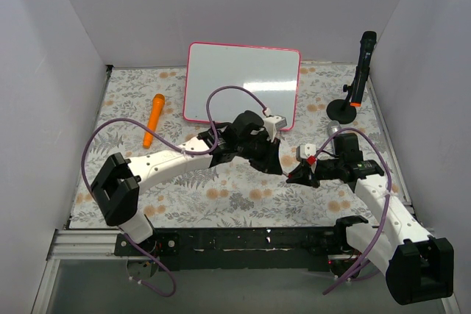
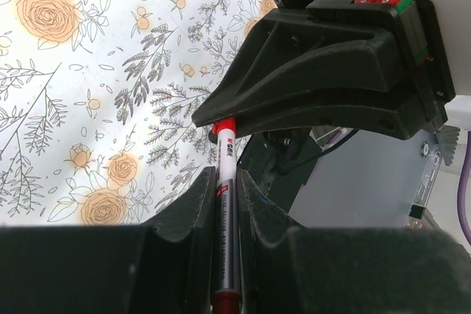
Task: Write a sentence on the whiteboard
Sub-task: Open the whiteboard marker from the pen cap, then put down the pen cap at the center of the board.
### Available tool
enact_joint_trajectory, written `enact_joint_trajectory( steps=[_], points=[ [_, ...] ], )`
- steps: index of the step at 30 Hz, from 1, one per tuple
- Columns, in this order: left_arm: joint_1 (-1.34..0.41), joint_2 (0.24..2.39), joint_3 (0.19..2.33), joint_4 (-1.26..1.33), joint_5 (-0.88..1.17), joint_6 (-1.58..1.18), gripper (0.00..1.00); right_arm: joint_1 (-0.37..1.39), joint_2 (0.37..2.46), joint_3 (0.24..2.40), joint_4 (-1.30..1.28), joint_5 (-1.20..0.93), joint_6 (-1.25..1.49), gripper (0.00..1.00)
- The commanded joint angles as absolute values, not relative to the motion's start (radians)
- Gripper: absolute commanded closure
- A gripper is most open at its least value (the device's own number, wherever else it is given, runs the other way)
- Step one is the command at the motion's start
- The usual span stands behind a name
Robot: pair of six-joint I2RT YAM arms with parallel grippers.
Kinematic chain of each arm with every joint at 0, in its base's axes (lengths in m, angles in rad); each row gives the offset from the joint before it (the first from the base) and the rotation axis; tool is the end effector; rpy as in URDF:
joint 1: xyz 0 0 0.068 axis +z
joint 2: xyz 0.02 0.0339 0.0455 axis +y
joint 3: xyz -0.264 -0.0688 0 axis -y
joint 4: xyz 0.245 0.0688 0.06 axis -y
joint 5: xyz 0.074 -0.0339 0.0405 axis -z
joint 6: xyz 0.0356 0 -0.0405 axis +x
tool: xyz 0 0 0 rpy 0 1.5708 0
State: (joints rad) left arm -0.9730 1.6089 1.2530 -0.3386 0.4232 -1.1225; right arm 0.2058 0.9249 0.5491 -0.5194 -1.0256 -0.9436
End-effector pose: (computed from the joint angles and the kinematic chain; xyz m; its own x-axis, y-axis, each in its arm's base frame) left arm 0.1919 -0.3078 0.2800 -0.9954 0.0019 -0.0962 0.0790 0.5861 -0.8064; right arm 0.1591 0.0643 0.2181 0.0613 -0.4161 -0.9072 -0.9879 0.1047 -0.1148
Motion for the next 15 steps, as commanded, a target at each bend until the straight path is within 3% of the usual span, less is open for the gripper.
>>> enact_joint_trajectory(
  steps=[1,8,15],
  points=[
    [-0.966,1.474,1.221,-0.311,0.368,-1.098,1.0,0.203,0.925,0.597,-0.555,-1.028,-1.008,0.99],
    [-0.697,1.206,1.028,-0.264,0.541,-1.068,1.0,0.141,0.868,0.597,-0.621,-0.99,-1.101,0.99],
    [-0.572,1.033,0.963,-0.328,0.594,-0.971,1.0,0.135,0.853,0.592,-0.661,-0.81,-1.154,0.99]
  ],
)
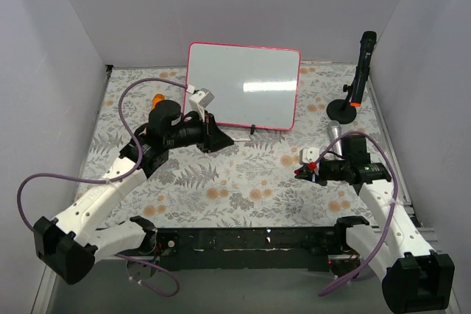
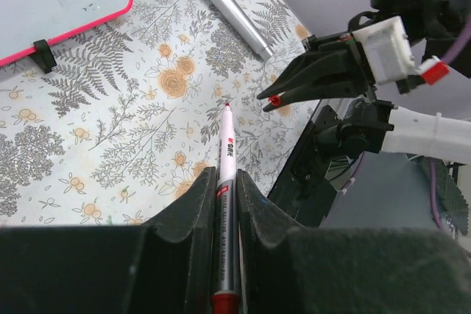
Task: Write a sentence on the whiteboard
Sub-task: Put down the pen cap at the center of the board.
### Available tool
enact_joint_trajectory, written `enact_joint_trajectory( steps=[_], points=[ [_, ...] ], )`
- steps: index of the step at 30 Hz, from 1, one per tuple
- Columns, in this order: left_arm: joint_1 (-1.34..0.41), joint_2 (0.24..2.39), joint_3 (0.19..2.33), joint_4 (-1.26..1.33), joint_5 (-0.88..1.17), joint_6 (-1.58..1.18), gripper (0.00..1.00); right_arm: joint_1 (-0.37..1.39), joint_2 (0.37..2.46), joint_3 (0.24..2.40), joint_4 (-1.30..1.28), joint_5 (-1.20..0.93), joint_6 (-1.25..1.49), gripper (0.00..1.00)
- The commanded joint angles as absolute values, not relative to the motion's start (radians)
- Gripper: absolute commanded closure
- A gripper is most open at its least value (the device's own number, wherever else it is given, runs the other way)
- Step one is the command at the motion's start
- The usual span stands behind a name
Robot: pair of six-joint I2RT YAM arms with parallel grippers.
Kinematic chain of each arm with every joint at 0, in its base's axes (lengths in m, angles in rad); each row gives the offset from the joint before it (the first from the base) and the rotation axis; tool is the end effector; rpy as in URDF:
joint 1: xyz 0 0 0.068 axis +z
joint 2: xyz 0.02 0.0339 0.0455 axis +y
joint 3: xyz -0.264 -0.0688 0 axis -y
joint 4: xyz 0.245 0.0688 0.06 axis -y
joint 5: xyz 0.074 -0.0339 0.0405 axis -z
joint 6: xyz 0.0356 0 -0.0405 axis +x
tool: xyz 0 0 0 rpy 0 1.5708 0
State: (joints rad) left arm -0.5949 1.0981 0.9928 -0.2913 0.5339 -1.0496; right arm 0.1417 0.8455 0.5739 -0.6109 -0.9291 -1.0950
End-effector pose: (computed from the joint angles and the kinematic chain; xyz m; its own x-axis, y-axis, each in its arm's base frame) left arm 0.1938 -0.1530 0.3420 -0.9148 -0.2824 -0.2888 0.1563 0.4117 -0.8978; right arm 0.1519 0.0505 0.2295 0.1727 -0.5128 -0.8409 -0.9491 0.1415 -0.2813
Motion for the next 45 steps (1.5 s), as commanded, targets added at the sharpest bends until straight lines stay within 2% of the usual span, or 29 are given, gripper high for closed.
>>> enact_joint_trajectory(
  steps=[1,12,19,21,22,25,28,34,45],
  points=[
    [-0.569,1.0,0.957,-0.331,0.559,-0.96,1.0,0.137,0.871,0.598,-0.666,-0.79,-1.151,0.99],
    [-0.528,0.775,0.711,-0.102,0.275,-0.945,1.0,0.144,1.094,0.704,-0.476,-0.487,-0.747,0.99],
    [-0.517,0.675,0.588,-0.063,0.166,-0.913,1.0,0.164,1.253,0.782,-0.442,-0.413,-0.623,0.98],
    [-0.515,0.657,0.588,-0.075,0.155,-0.904,1.0,0.169,1.287,0.819,-0.443,-0.391,-0.604,0.93],
    [-0.515,0.635,0.575,-0.069,0.155,-0.905,1.0,0.169,1.32,0.831,-0.446,-0.387,-0.598,0.84],
    [-0.515,0.617,0.58,-0.075,0.156,-0.904,1.0,0.169,1.377,0.877,-0.466,-0.351,-0.578,0.69],
    [-0.515,0.609,0.58,-0.081,0.15,-0.902,1.0,0.167,1.411,0.894,-0.465,-0.305,-0.571,0.62],
    [-0.515,0.594,0.58,-0.083,0.14,-0.904,1.0,0.161,1.457,0.923,-0.472,-0.31,-0.572,0.55],
    [-0.514,0.588,0.572,-0.075,0.091,-0.894,1.0,0.132,1.514,1.066,-0.485,-0.494,-0.536,0.52]
  ],
)
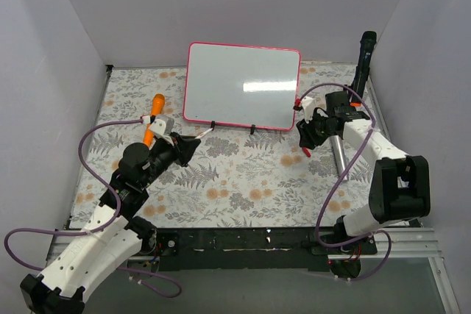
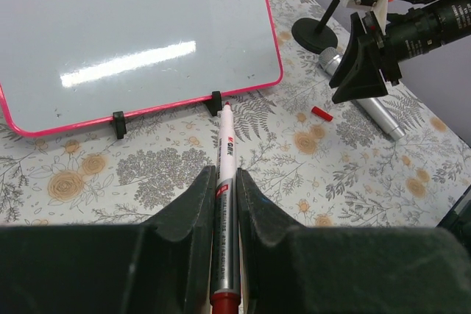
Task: Write a sentence on the whiteboard
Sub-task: Put down the pen cap at the center of the board, then pick up the whiteboard from the whiteboard stand.
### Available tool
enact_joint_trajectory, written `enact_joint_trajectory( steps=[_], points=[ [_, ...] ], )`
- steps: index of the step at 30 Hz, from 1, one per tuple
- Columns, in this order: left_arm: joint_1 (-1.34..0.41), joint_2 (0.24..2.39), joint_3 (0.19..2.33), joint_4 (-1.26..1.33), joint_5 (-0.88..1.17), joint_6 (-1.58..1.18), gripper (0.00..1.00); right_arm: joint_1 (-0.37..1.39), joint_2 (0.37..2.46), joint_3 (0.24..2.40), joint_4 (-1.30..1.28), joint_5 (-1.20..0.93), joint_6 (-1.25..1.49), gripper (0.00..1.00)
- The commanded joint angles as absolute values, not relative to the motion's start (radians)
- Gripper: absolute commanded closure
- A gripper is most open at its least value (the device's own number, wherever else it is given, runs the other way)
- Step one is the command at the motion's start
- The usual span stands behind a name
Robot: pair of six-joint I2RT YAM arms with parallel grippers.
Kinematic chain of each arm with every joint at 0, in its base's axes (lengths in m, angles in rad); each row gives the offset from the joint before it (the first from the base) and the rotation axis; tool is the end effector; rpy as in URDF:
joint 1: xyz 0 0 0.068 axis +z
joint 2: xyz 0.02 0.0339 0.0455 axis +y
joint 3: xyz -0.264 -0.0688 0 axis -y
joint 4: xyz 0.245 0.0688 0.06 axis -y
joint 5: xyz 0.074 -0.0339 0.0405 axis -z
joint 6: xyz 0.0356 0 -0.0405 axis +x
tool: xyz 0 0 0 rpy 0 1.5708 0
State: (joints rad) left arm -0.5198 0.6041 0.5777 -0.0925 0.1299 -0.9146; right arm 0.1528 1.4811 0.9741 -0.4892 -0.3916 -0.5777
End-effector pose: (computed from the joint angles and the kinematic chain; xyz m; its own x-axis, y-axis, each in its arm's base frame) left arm 0.1346 -0.0824 0.3040 -0.5415 -0.5953 -0.5936 0.2870 0.5328 -0.7961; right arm 0.2922 0.0588 0.2202 -0.5062 -0.5887 -0.6303 -0.7427 0.6691 -0.0284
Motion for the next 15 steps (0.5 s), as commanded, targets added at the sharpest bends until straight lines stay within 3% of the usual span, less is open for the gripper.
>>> enact_joint_trajectory(
  steps=[1,6,10,15],
  points=[
    [-0.514,0.578,0.569,-0.071,0.078,-0.891,1.0,0.121,1.543,1.093,-0.482,-0.521,-0.516,0.51],
    [-0.511,0.545,0.548,-0.051,0.046,-0.882,1.0,0.046,1.652,1.251,-0.41,-0.678,-0.347,0.39],
    [-0.508,0.551,0.541,-0.049,0.014,-0.873,1.0,0.017,1.787,1.409,-0.388,-0.782,-0.275,0.12],
    [-0.495,0.578,0.543,-0.049,-0.015,-0.867,1.0,0.011,1.94,1.589,-0.368,-0.788,-0.216,0.1]
  ],
)
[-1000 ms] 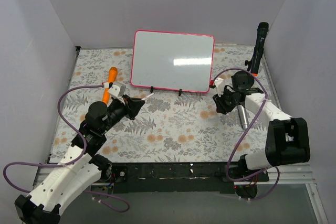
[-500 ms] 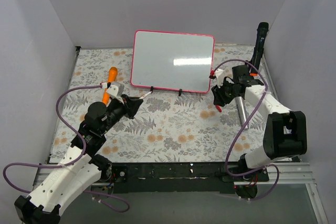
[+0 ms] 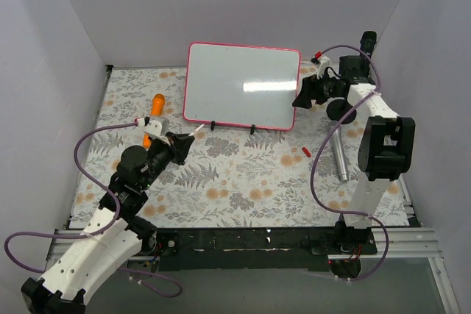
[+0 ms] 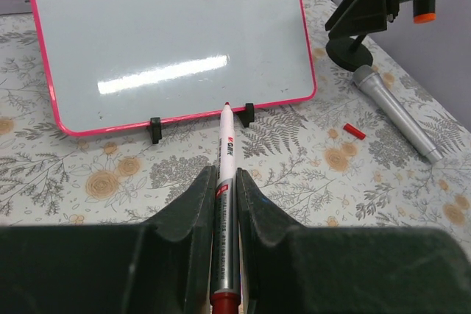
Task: Write a sentence on the whiteboard
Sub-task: Pick up the whiteboard from the whiteboard stand.
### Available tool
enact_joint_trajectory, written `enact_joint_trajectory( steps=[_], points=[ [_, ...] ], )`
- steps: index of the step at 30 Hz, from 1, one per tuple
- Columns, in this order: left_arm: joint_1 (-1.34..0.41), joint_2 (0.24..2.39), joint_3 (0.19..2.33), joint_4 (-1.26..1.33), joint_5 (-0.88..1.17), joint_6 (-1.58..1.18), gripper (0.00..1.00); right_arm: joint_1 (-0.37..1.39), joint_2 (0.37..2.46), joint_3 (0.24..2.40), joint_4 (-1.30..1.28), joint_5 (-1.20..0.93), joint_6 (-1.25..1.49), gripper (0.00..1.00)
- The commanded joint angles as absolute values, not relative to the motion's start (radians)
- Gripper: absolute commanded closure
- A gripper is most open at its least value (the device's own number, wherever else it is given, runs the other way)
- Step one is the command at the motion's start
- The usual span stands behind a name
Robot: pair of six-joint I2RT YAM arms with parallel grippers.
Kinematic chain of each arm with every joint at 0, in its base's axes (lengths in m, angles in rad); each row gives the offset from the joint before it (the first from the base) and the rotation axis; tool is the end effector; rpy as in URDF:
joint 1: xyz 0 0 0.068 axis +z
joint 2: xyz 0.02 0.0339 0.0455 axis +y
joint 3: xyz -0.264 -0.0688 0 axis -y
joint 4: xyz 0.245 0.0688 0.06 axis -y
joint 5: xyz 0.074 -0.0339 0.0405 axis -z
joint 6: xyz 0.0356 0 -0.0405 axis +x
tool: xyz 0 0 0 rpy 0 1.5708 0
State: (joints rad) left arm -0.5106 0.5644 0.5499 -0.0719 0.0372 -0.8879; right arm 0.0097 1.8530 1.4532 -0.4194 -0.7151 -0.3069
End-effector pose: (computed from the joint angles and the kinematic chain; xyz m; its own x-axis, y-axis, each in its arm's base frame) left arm 0.1319 -0.0754 0.3017 -0.4514 -0.6357 -0.6262 0.2702 0.5715 -0.7749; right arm 0.4112 0.0273 0.2533 -0.5590 -0.2335 -0.7956 -0.6545 0.7134 0.2504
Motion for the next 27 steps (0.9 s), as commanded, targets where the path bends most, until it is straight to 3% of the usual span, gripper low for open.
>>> enact_joint_trajectory(
  steps=[1,12,27],
  points=[
    [-0.494,0.58,0.542,-0.049,-0.015,-0.865,1.0,0.011,1.986,1.617,-0.362,-0.788,-0.197,0.1],
    [-0.477,0.621,0.541,-0.045,-0.008,-0.859,1.0,-0.034,2.215,1.881,-0.253,-0.943,-0.026,0.1],
    [-0.448,0.678,0.549,-0.04,0.049,-0.856,1.0,-0.008,2.342,1.899,-0.017,-1.066,0.224,0.14]
  ],
)
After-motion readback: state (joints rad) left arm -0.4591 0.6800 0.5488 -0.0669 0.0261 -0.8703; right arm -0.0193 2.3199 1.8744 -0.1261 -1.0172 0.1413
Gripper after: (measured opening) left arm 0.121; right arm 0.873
